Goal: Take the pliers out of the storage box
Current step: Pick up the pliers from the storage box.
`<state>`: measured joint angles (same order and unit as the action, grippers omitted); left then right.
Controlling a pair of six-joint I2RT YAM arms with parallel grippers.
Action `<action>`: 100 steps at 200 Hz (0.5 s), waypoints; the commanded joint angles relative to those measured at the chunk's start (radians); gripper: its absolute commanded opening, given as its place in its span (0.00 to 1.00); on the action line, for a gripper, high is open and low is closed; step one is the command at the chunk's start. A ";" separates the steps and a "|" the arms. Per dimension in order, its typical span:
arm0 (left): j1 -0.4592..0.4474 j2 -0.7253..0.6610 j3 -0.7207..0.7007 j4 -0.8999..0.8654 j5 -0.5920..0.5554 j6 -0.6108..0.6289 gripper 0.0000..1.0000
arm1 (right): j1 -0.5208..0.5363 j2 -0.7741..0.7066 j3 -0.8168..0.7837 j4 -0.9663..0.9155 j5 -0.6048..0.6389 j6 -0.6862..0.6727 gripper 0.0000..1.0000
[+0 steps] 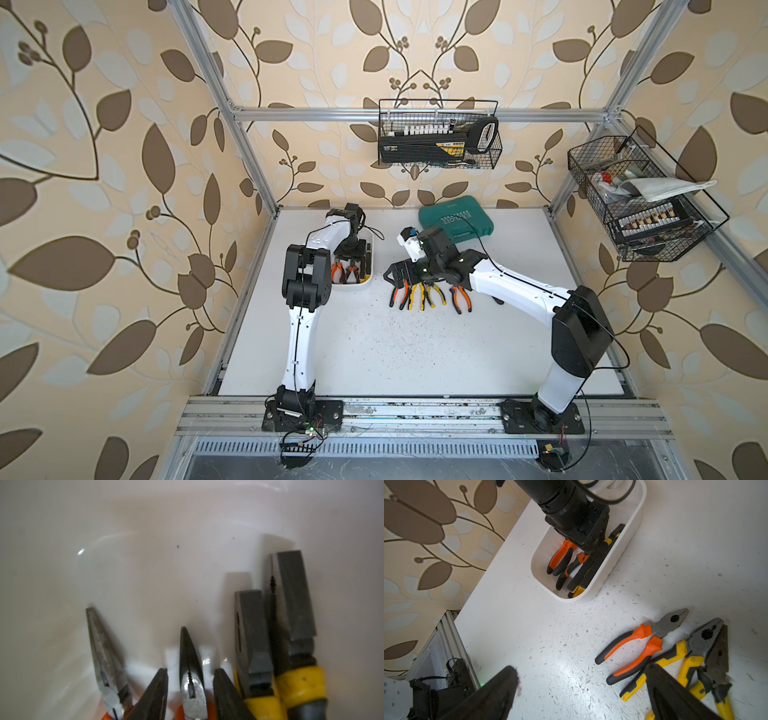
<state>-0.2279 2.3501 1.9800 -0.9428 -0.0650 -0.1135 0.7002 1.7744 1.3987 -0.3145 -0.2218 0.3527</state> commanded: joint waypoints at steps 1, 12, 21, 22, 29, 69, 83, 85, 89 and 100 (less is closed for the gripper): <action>0.009 -0.002 -0.031 -0.021 0.044 -0.025 0.39 | 0.004 0.023 0.042 -0.015 -0.016 0.010 0.99; 0.009 0.007 -0.046 -0.016 0.044 -0.024 0.39 | 0.004 0.023 0.042 -0.015 -0.015 0.009 0.99; 0.009 0.014 -0.054 -0.012 0.032 -0.019 0.38 | 0.004 0.023 0.043 -0.017 -0.016 0.010 0.99; 0.009 0.016 -0.055 -0.011 0.029 -0.019 0.38 | 0.003 0.023 0.042 -0.017 -0.016 0.009 0.99; 0.009 0.022 -0.055 -0.009 0.021 -0.017 0.37 | 0.004 0.022 0.042 -0.019 -0.013 0.010 0.99; 0.009 0.049 -0.011 -0.020 0.011 -0.006 0.18 | 0.004 0.011 0.030 -0.022 -0.010 0.015 0.99; 0.010 0.046 0.005 -0.030 0.001 -0.005 0.12 | 0.004 0.011 0.028 -0.021 -0.008 0.016 0.99; 0.010 0.044 0.006 -0.030 0.000 -0.005 0.12 | 0.004 0.011 0.028 -0.021 -0.009 0.017 0.99; 0.010 0.042 0.009 -0.031 -0.004 -0.004 0.10 | 0.004 0.012 0.029 -0.019 -0.010 0.018 0.99; 0.010 0.031 0.015 -0.034 -0.014 -0.003 0.07 | 0.004 0.014 0.033 -0.015 -0.019 0.023 0.99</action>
<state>-0.2279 2.3547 1.9812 -0.9428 -0.0540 -0.1246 0.7002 1.7786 1.4082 -0.3199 -0.2222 0.3595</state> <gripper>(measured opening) 0.194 0.988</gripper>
